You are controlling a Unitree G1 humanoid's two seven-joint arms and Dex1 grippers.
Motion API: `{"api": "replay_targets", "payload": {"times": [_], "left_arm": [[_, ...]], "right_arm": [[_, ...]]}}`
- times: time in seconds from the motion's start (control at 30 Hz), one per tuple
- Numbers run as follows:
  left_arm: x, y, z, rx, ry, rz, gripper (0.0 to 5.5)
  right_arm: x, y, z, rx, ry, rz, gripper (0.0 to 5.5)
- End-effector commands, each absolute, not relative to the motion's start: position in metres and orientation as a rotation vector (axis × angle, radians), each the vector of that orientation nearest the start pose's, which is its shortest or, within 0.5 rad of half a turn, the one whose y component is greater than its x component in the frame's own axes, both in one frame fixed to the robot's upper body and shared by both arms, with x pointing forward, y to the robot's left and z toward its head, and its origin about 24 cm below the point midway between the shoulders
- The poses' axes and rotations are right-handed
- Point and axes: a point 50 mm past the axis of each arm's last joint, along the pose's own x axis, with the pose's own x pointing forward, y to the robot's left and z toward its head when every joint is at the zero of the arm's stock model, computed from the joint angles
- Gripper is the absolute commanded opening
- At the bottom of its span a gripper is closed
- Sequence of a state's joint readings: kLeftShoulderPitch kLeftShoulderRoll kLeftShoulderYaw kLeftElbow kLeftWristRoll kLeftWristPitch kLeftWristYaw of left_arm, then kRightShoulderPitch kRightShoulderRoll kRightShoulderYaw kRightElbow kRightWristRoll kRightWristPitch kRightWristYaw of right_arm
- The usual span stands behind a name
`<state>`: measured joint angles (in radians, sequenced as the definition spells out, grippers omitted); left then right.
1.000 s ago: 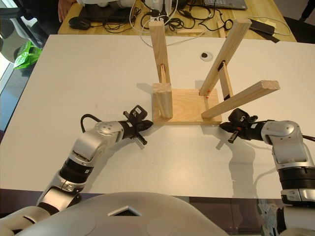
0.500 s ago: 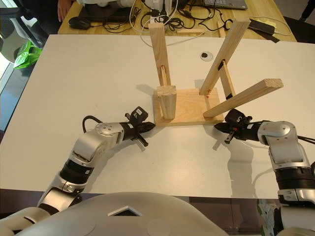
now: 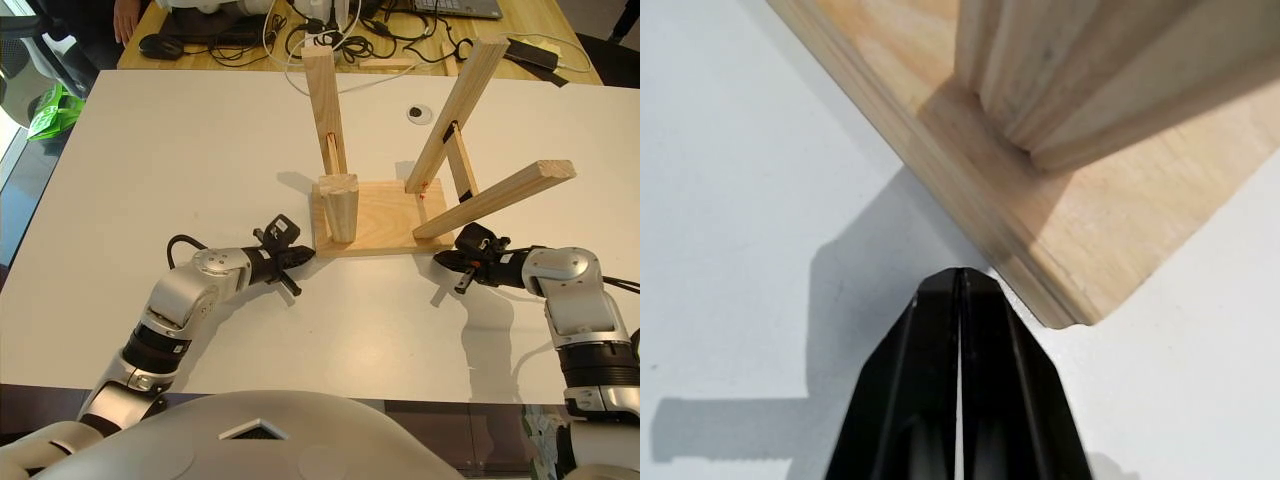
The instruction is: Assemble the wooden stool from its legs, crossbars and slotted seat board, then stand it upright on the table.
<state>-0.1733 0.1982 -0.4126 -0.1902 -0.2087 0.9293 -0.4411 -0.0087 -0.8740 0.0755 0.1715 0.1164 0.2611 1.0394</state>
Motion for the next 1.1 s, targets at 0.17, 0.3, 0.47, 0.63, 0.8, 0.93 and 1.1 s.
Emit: {"api": "replay_targets", "payload": {"times": [0.17, 0.3, 0.47, 0.63, 0.8, 0.93, 1.1], "left_arm": [[0.236, 0.071, 0.031, 0.075, 0.682, -0.832, 0.03], [0.238, 0.075, 0.031, 0.081, 0.681, -0.814, 0.03], [0.244, 0.08, 0.031, 0.093, 0.675, -0.761, 0.03], [0.247, 0.082, 0.032, 0.096, 0.665, -0.735, 0.03], [0.251, 0.082, 0.033, 0.11, 0.659, -0.711, 0.03], [0.253, 0.082, 0.033, 0.114, 0.655, -0.7, 0.03], [0.254, 0.081, 0.035, 0.104, 0.634, -0.69, 0.03]], "right_arm": [[0.21, -0.285, 0.028, -0.409, 0.824, 0.882, 0.0], [0.211, -0.284, 0.03, -0.404, 0.816, 0.885, 0.0], [0.206, -0.295, 0.034, -0.413, 0.842, 0.862, 0.0], [0.198, -0.329, 0.04, -0.472, 0.9, 0.735, 0.0], [0.206, -0.355, 0.042, -0.603, 0.925, 0.587, 0.0], [0.223, -0.369, 0.041, -0.733, 0.909, 0.456, 0.0], [0.248, -0.347, 0.031, -0.743, 0.829, 0.511, 0.0]]}}
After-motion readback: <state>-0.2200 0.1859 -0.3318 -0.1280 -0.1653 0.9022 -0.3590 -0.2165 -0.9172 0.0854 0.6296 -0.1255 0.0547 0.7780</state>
